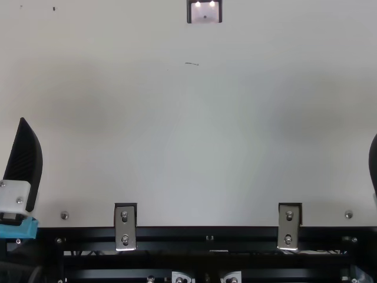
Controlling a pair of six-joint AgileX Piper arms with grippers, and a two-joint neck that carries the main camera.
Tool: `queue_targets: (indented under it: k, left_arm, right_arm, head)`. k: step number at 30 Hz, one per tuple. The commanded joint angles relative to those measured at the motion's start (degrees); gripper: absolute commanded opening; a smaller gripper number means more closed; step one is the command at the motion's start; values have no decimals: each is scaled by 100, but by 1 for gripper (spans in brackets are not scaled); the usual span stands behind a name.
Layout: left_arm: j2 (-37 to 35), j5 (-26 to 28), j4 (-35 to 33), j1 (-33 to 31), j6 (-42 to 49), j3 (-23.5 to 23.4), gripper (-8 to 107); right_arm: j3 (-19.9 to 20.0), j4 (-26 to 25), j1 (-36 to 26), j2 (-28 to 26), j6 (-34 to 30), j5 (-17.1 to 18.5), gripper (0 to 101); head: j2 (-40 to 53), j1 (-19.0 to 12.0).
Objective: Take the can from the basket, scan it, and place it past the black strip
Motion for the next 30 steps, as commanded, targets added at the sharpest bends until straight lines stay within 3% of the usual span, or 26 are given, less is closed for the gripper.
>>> queue_targets:
  k: [1,15,30]
  left_arm:
    - [0,0,0,0,0,0,90]
    - [0,0,0,0,0,0,90]
    - [0,0,0,0,0,0,90]
  right_arm:
    - [0,0,0,0,0,0,101]
    - [0,0,0,0,0,0,101]
    - [0,0,0,0,0,0,101]
  head:
    - [83,-132]
    - [945,-190]
    - [2292,-511]
